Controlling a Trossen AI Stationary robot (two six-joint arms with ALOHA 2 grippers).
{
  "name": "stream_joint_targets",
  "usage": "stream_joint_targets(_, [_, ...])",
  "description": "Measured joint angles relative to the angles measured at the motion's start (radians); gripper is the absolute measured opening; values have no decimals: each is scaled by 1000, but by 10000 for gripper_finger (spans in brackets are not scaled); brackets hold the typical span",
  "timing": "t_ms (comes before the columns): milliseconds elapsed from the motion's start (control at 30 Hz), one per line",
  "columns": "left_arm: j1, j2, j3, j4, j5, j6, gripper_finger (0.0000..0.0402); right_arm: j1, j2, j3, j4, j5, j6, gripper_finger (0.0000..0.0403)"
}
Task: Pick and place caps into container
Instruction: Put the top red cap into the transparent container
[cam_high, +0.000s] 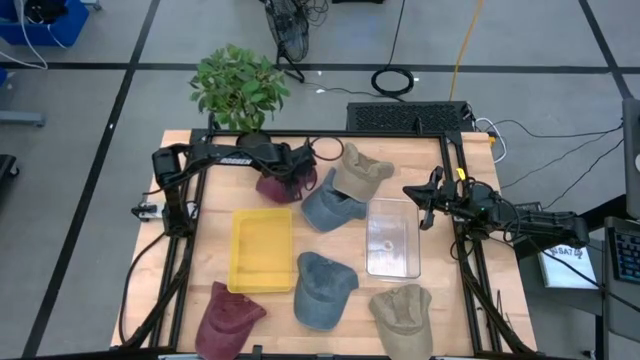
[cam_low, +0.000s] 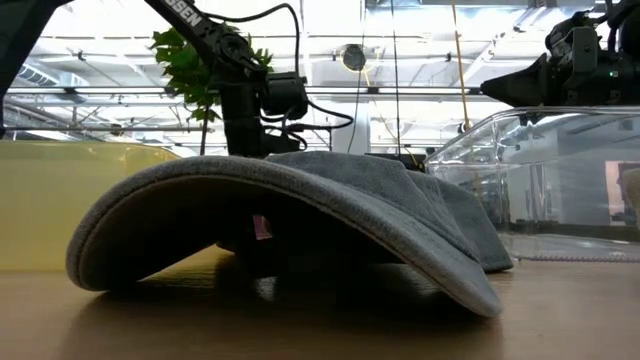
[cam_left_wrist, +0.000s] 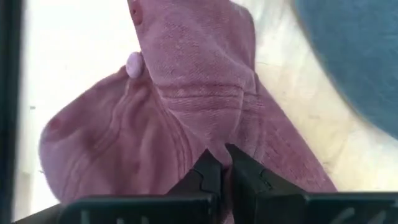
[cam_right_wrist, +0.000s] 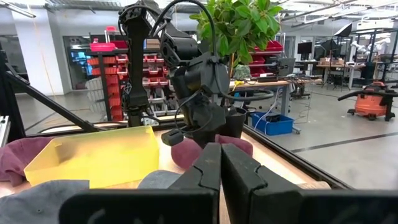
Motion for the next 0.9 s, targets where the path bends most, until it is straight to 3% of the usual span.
stream_joint_targets(500, [-87, -117, 160, -44, -48, -27, 5, 0, 7, 0, -2, 2, -15, 0])
stream_joint_targets(900, [-286, -261, 270, -33, -61, -64, 4, 0, 8, 0, 0, 1, -15, 0])
